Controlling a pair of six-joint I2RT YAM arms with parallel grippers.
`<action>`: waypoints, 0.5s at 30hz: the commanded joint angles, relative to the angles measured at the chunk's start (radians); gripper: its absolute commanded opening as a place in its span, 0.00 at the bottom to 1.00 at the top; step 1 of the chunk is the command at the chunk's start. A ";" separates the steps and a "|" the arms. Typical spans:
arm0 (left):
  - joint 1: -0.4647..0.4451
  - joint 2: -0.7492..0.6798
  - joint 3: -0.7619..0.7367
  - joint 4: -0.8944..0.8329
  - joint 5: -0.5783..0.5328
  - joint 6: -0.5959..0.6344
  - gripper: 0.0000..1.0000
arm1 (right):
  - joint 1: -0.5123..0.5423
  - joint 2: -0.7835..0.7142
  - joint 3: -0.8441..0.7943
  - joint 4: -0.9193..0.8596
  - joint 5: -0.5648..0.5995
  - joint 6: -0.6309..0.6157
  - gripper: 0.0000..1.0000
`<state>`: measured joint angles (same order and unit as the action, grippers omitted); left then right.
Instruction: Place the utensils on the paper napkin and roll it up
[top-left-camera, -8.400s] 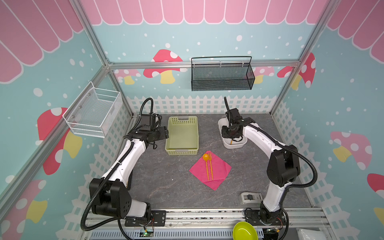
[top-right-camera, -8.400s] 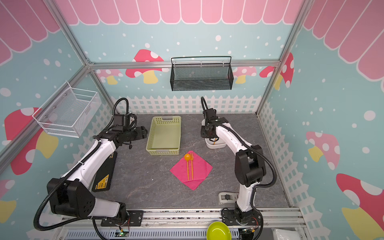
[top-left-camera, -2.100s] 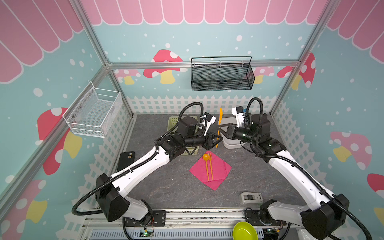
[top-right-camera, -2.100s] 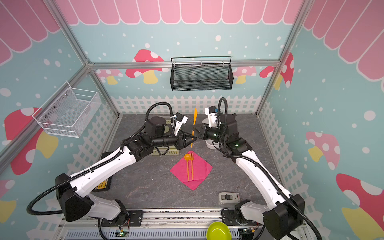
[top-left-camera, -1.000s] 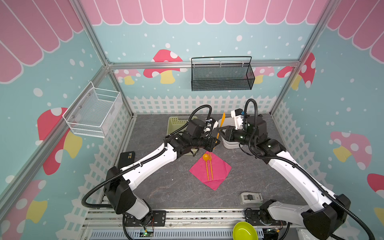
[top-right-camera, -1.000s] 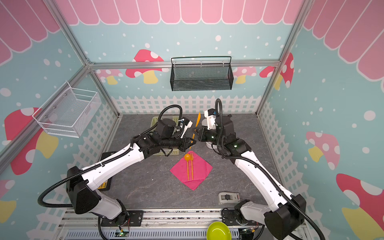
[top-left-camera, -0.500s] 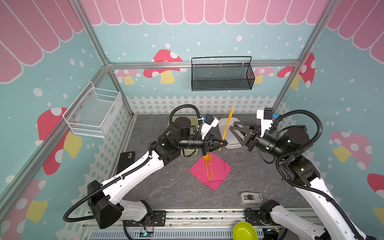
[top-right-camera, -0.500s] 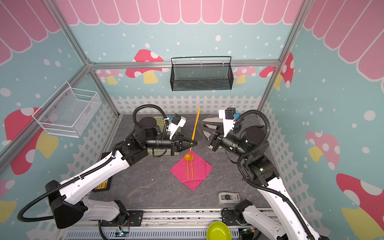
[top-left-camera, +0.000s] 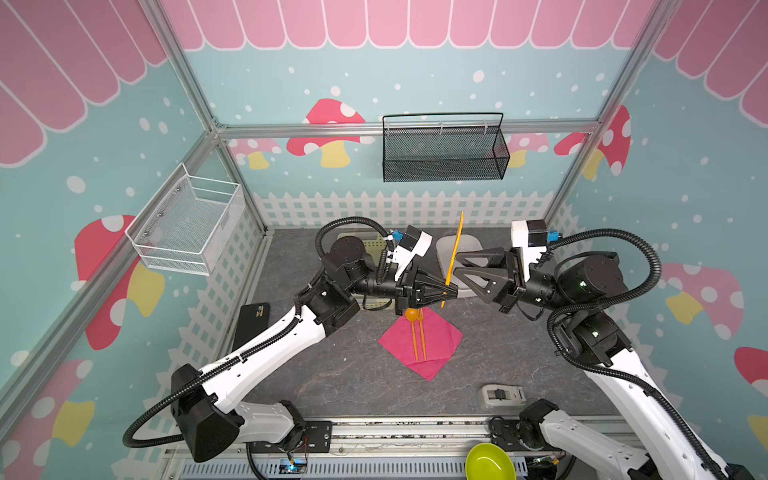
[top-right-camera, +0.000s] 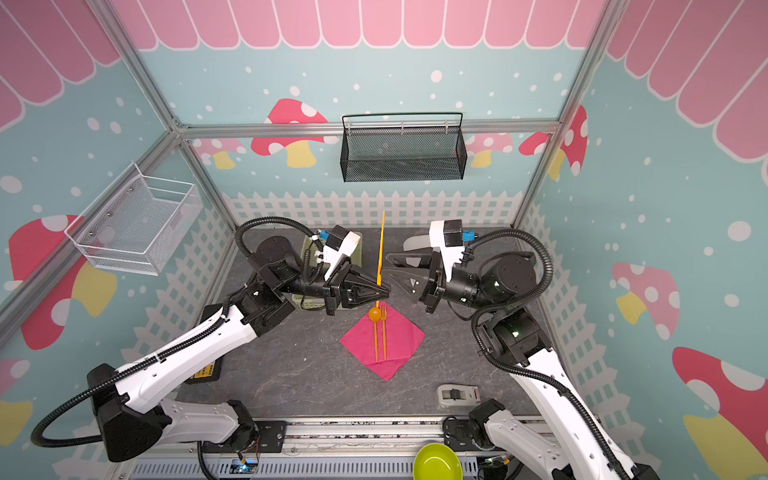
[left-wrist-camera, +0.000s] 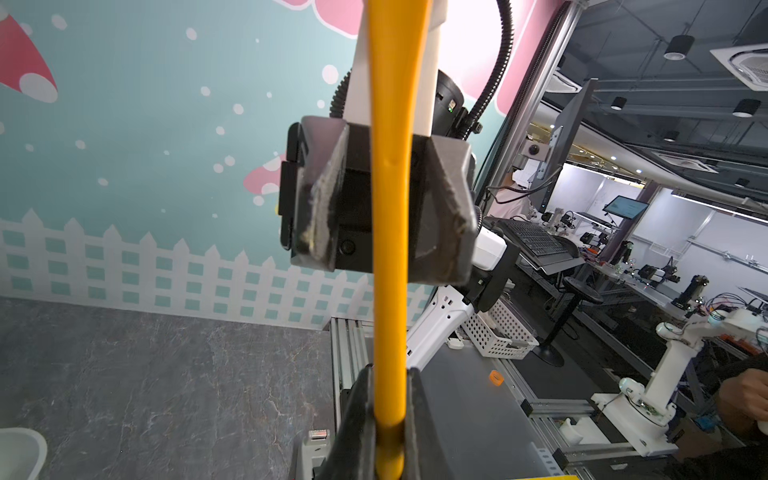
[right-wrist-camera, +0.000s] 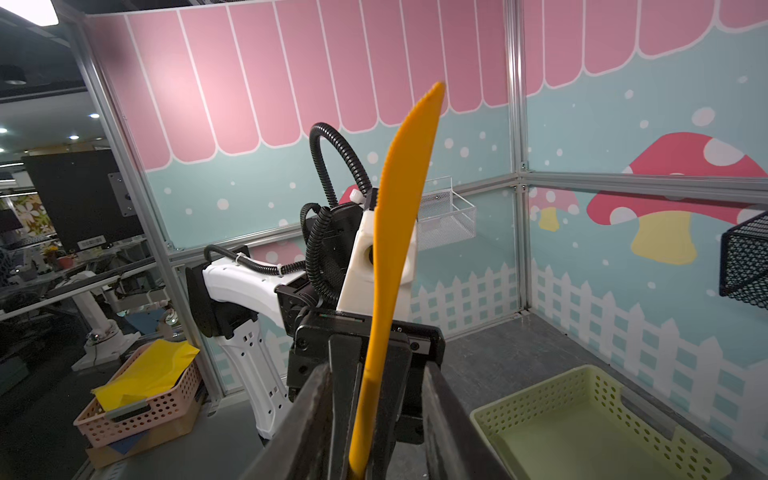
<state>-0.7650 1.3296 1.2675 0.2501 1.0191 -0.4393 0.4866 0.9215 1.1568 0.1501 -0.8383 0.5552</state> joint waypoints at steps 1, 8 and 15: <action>0.004 0.000 -0.010 0.065 0.023 -0.034 0.00 | 0.007 0.018 -0.013 0.062 -0.057 0.024 0.37; 0.004 0.006 -0.007 0.056 0.008 -0.033 0.00 | 0.007 0.043 -0.011 0.073 -0.076 0.047 0.34; 0.004 0.000 0.001 0.000 -0.023 -0.004 0.00 | 0.007 0.064 -0.016 0.073 -0.095 0.068 0.27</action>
<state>-0.7624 1.3315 1.2675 0.2657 1.0096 -0.4606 0.4866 0.9771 1.1526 0.1955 -0.9096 0.6106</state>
